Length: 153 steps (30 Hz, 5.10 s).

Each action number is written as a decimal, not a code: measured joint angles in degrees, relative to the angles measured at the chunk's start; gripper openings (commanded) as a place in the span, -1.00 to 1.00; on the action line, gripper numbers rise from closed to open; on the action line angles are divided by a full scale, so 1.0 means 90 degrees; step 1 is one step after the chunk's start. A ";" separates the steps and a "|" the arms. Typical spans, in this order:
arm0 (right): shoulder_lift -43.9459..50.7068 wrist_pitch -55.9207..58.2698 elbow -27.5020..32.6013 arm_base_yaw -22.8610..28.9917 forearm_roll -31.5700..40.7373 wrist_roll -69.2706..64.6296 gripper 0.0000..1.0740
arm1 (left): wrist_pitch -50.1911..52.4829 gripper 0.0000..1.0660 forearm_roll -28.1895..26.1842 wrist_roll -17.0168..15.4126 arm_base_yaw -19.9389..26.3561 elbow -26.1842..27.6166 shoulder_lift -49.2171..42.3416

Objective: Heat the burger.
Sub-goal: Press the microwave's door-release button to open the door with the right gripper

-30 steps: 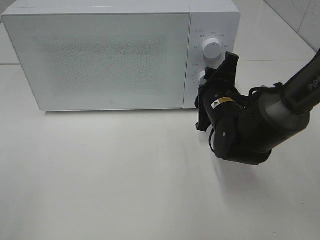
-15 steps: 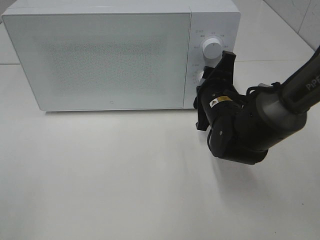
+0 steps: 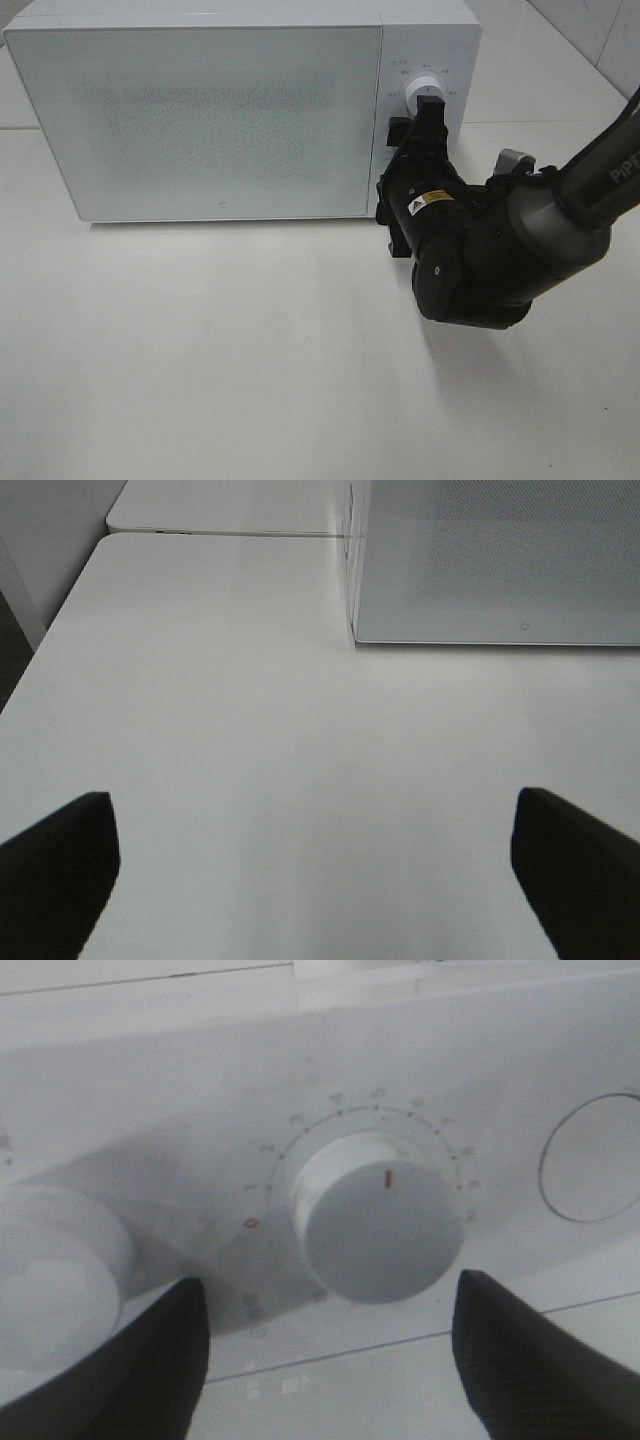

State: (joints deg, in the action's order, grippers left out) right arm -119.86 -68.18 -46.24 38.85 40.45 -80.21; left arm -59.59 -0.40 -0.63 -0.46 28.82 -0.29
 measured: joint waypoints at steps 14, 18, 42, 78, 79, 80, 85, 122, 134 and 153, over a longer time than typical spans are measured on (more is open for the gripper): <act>0.1267 0.1203 0.1031 0.0140 -0.1006 0.1859 0.27 | 0.0000 0.92 0.0000 0.0000 0.0000 0.0000 0.0000; 0.1891 0.2381 0.1267 0.0140 -0.1592 0.3145 0.27 | 0.0000 0.92 0.0000 0.0000 0.0000 0.0000 0.0000; 0.4705 0.8932 0.0649 -0.0458 -0.4132 0.7792 0.29 | 0.0000 0.92 0.0000 0.0000 0.0000 0.0000 0.0000; 0.8480 1.4528 0.0127 -0.0535 -0.5564 0.7442 0.42 | 0.0000 0.92 0.0000 0.0000 0.0000 0.0000 0.0000; 0.8626 1.4528 0.0191 -0.0592 -0.5583 0.7442 0.42 | 0.0000 0.92 0.0000 0.0000 0.0000 0.0000 0.0000; 0.8945 1.4559 0.0357 -0.0828 -0.5609 0.7442 0.42 | 0.0000 0.92 0.0000 0.0000 0.0000 0.0000 0.0000; 0.9638 1.4566 0.0789 -0.1623 -0.5615 0.7646 0.42 | 0.0000 0.92 0.0000 0.0000 0.0000 0.0000 0.0000; 1.3344 1.4050 0.1948 -0.3992 -0.5208 0.8270 0.42 | 0.0000 0.92 0.0000 0.0000 0.0000 0.0000 0.0000; 1.3344 1.4050 0.1948 -0.3992 -0.5208 0.8276 0.42 | 0.0000 0.92 0.0000 0.0000 0.0000 0.0000 0.0000; 1.2866 1.3751 0.1725 -0.3992 -0.5201 0.8276 0.42 | 0.0000 0.92 0.0000 0.0000 0.0000 0.0000 0.0000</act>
State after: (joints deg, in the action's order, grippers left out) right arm -4.07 55.58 -30.71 2.92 -6.36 -5.73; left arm -59.59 -0.40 -0.63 -0.46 28.82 -0.29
